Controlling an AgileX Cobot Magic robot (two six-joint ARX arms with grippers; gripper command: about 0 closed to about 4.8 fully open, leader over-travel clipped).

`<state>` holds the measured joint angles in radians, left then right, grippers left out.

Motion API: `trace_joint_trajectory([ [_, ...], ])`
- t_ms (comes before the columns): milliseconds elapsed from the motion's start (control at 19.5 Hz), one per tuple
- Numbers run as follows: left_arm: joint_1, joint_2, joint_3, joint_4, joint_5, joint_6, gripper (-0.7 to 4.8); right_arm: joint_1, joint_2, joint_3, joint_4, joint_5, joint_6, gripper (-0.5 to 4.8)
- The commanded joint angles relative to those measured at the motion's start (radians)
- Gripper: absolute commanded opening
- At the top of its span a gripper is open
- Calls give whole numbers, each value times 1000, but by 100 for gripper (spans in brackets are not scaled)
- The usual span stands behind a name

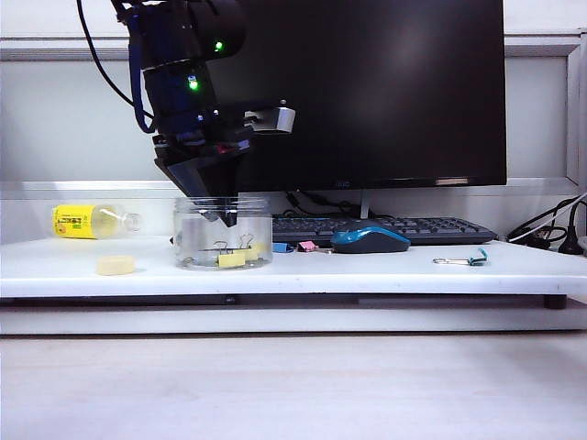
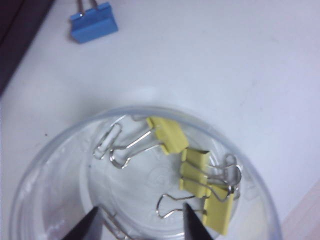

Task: Take the clips out of the round transparent plastic box and place them on the table.

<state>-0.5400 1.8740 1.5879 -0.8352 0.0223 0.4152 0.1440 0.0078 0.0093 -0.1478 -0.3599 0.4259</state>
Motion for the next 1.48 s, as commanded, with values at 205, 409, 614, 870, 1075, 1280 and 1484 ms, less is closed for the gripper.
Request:
trace_joint_trajectory([
  [205, 8, 0, 4, -23, 0, 46, 219, 0, 1, 0, -3, 1, -7, 22],
  [409, 8, 20, 4, -22, 0, 50, 219, 0, 1, 0, -4, 2, -8, 22],
  [614, 8, 40, 4, -23, -3, 68, 219, 0, 1, 0, -5, 3, -8, 22],
  [870, 8, 58, 4, 10, -3, 67, 218, 0, 1, 0, -5, 8, -8, 22],
  [1075, 8, 90, 4, 26, -4, 63, 215, 0, 1, 0, -5, 25, -9, 22],
  [1280, 8, 112, 4, 83, -23, 42, 215, 0, 1, 0, -5, 26, -9, 22],
  [1484, 8, 132, 4, 132, -22, 10, 215, 0, 0, 0, -5, 29, -9, 22],
])
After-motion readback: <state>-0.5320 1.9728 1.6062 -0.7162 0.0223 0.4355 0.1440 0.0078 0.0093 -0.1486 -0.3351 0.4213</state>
